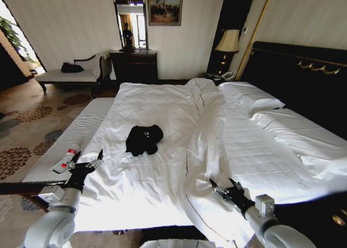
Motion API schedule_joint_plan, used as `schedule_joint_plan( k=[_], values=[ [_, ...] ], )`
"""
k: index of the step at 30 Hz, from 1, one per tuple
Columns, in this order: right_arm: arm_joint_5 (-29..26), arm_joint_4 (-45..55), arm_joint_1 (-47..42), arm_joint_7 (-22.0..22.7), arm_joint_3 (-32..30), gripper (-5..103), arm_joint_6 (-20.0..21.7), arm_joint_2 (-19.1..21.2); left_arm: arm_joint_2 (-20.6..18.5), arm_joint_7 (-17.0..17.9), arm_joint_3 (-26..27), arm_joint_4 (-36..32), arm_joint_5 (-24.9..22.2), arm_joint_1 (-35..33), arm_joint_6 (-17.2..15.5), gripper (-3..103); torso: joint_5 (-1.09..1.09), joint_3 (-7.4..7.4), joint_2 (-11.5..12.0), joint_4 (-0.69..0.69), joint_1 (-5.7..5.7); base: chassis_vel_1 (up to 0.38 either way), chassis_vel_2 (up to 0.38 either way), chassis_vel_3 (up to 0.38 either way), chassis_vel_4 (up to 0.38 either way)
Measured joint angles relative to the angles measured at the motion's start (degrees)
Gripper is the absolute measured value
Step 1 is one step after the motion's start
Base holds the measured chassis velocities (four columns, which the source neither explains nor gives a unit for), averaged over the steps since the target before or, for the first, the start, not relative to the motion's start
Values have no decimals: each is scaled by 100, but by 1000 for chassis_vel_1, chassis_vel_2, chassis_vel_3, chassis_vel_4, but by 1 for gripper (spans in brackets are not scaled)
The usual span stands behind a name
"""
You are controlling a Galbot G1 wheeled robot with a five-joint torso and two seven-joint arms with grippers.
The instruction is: Fold the clothes on the bed.
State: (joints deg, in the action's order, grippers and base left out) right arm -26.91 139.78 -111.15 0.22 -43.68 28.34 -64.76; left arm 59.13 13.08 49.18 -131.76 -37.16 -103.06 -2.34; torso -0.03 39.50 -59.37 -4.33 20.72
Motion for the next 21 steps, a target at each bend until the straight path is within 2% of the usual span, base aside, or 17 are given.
schedule_joint_plan(
  k=[1,2,4,5,8,10,13,14,15,16,18,21],
  values=[
    [8,4,-4,5,9,57,-4,-13,5,1,1,-2,0,-2,3,100,0,0,0,0,0,0,0,0,0],
    [12,7,-8,9,17,57,-8,-28,8,1,2,-6,0,-3,5,100,0,0,0,0,0,0,0,0,0],
    [24,17,-19,13,26,47,-17,-60,8,3,7,-19,0,-13,10,100,0,0,0,0,0,0,0,0,0],
    [24,17,-19,13,26,47,-17,-60,8,3,7,-19,0,-13,10,100,0,0,0,0,0,0,0,0,0],
    [27,49,-38,15,21,30,-29,-96,6,7,15,-32,0,-27,13,100,0,0,0,0,0,0,0,0,0],
    [27,59,-40,17,15,30,-33,-104,5,8,15,-40,1,-28,13,100,0,0,0,0,0,0,0,0,0],
    [25,80,-47,48,-9,13,-50,-148,2,17,11,-60,6,-11,13,100,0,0,0,0,0,0,0,0,0],
    [25,80,-47,48,-9,13,-50,-148,2,17,11,-60,6,-11,13,100,0,0,0,0,0,0,0,0,0],
    [24,83,-47,78,-24,8,-55,-210,2,19,8,-69,7,1,10,100,0,0,0,0,0,0,0,0,0],
    [19,83,-47,94,-36,8,-59,-262,2,20,7,-70,7,12,8,100,1,0,0,0,0,0,0,0,0],
    [5,83,-56,112,-84,2,-79,-375,-4,23,7,-70,5,38,1,100,0,0,0,0,0,0,0,0,0],
    [-12,93,-93,125,-169,1,-109,-482,-19,25,10,-56,-2,58,-2,100,0,0,0,0,0,0,0,0,0]
  ],
)
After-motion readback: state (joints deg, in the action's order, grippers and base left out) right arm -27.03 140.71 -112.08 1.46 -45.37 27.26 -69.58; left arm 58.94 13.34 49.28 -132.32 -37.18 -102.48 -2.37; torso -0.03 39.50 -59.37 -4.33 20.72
